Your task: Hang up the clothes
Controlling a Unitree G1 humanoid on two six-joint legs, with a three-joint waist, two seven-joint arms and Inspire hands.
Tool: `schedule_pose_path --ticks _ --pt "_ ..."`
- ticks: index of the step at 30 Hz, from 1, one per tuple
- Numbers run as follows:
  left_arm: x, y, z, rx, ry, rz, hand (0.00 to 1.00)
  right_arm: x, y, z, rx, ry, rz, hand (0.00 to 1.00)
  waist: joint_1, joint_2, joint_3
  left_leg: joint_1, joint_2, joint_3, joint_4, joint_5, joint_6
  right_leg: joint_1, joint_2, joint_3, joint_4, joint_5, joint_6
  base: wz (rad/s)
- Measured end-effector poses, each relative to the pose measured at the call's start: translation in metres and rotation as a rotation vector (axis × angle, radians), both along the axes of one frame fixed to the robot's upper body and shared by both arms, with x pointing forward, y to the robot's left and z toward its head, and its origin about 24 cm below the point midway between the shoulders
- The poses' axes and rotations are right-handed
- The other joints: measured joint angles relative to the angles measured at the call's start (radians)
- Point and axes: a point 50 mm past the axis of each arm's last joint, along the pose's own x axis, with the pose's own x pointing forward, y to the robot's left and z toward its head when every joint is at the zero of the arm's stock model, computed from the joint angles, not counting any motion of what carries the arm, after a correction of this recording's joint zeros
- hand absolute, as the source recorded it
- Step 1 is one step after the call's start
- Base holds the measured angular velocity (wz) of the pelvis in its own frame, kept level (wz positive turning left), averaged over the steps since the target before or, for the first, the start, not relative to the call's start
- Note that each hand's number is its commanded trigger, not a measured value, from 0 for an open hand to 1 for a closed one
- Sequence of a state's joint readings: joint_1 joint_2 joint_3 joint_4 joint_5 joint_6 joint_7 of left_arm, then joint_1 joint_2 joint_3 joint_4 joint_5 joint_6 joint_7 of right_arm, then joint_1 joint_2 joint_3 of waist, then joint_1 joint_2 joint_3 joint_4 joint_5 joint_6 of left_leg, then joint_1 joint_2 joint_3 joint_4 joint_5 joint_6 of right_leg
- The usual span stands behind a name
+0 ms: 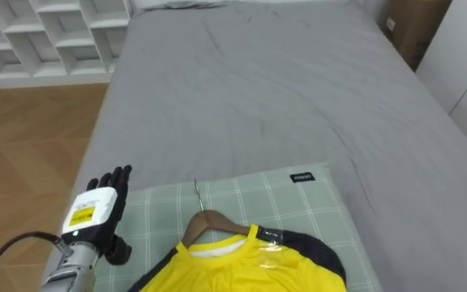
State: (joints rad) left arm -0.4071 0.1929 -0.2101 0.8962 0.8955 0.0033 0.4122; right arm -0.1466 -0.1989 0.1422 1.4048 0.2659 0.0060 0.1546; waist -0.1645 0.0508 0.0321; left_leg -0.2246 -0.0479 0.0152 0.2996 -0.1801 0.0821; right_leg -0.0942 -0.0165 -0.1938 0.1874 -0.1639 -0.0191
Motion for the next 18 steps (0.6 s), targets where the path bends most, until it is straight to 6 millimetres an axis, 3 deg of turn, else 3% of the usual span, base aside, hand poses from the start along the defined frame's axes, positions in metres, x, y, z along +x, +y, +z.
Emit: schedule_pose_path --ticks 5,9,18 --pt "0.007 0.005 -0.001 -0.005 0.037 0.038 0.00 0.011 0.003 0.002 -0.020 -0.003 0.061 0.00 -0.010 -0.001 0.0023 -0.025 0.002 0.002 0.011 0.000 -0.001 -0.022 0.001 0.000 0.006 0.001 -0.002 0.00" --pt "0.013 0.007 0.000 0.027 0.065 0.044 0.00 0.030 0.008 0.007 -0.044 -0.033 0.118 0.00 -0.026 0.001 0.0122 -0.060 0.005 0.006 0.028 0.002 0.002 -0.065 -0.001 0.004 0.033 0.001 -0.002 -0.04" --pt "0.010 0.003 -0.010 -0.020 0.193 0.037 0.00 0.044 0.010 0.012 -0.056 -0.045 0.159 0.00 -0.026 0.005 0.0161 -0.108 0.001 0.000 0.019 0.014 0.006 -0.122 -0.008 -0.003 0.058 0.001 -0.002 0.01"
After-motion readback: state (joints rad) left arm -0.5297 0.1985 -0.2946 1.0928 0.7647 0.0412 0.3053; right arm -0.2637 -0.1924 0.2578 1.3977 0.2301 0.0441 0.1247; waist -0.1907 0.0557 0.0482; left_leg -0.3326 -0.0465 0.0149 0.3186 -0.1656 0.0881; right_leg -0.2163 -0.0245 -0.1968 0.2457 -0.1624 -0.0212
